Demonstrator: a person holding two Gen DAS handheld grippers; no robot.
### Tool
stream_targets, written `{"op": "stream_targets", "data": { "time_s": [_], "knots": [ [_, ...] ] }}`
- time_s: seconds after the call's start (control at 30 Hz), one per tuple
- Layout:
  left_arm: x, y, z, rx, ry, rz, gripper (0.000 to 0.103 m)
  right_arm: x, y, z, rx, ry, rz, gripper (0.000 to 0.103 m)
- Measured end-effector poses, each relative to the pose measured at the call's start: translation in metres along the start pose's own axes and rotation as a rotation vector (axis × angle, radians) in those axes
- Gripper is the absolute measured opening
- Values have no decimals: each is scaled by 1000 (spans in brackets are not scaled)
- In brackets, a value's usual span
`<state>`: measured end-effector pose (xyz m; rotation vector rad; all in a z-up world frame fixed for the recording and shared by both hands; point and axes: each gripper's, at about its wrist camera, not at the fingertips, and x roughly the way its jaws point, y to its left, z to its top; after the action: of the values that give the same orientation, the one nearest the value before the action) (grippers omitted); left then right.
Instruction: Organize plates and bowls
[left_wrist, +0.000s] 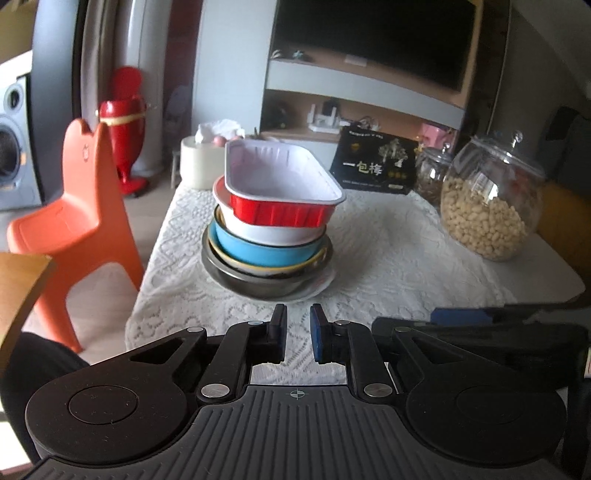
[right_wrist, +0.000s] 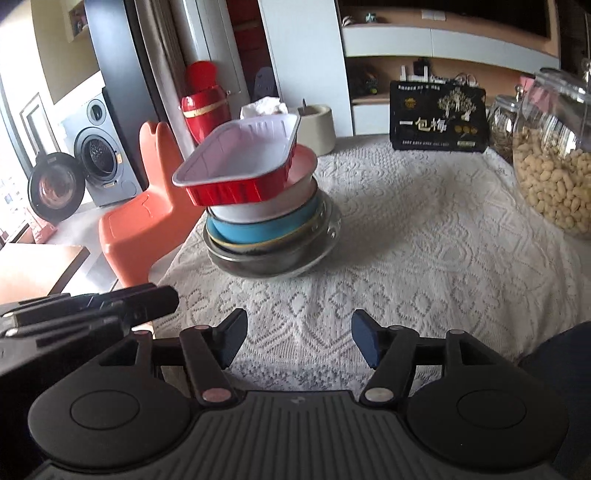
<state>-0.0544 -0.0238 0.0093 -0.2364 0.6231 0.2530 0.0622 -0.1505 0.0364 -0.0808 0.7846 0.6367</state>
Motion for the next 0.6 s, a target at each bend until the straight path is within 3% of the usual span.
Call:
{"op": "stream_targets", "data": {
  "time_s": [0.6],
  "knots": [
    [4,0,-4,9,45,17,16,-1,1,0,2,12,12,65]
  ]
}}
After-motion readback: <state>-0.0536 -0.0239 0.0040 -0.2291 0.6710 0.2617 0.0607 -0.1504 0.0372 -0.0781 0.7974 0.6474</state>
